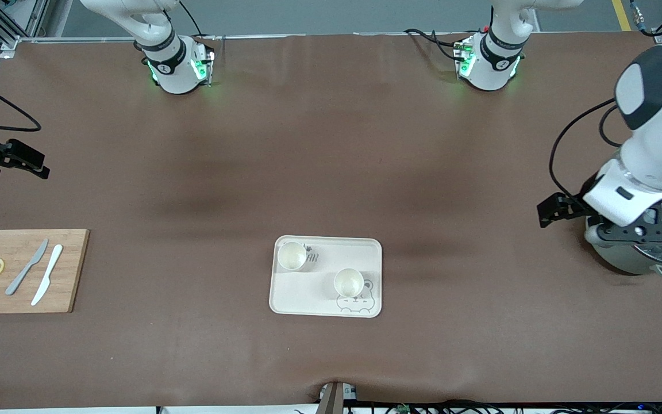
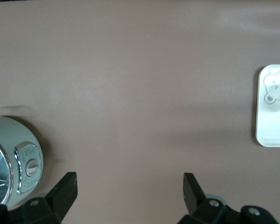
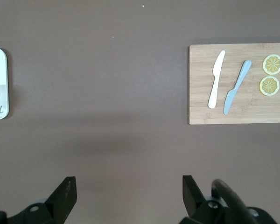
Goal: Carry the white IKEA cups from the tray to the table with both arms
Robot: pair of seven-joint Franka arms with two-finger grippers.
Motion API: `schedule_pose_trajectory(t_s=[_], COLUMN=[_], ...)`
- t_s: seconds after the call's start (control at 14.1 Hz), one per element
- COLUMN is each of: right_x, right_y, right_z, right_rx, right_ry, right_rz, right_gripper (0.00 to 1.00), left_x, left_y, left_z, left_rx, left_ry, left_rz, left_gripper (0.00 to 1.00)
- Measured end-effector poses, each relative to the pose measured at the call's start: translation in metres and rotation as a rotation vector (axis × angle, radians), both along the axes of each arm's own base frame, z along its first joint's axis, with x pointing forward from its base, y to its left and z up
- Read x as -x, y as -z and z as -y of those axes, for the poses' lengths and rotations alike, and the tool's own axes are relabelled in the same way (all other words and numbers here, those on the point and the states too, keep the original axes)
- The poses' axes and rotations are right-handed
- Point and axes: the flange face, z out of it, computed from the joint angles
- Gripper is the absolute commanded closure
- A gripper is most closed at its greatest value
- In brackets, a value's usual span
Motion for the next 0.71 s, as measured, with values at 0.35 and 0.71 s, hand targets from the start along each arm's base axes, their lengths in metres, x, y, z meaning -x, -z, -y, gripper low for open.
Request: schedule_pose_trajectory(t_s=[0.35, 0.71], right_x=[-0.001, -0.003], right_y=[-0.002, 0.003], right_z=[-0.001, 0.000], right_rx=[-0.012, -0.012], right_ry=[0.001, 0.003], right_rz=[0.005, -0.003], right_gripper=[0.00, 0.00], left_x=[0.003, 0.003], left_y=[0.011, 0.011], left_z=[-0.009, -0.015], left_rx=[-0.018, -0.017], left_ry=[0.025, 0.066], left_rz=[-0.068, -0.075], left_gripper=[0.00, 0.00])
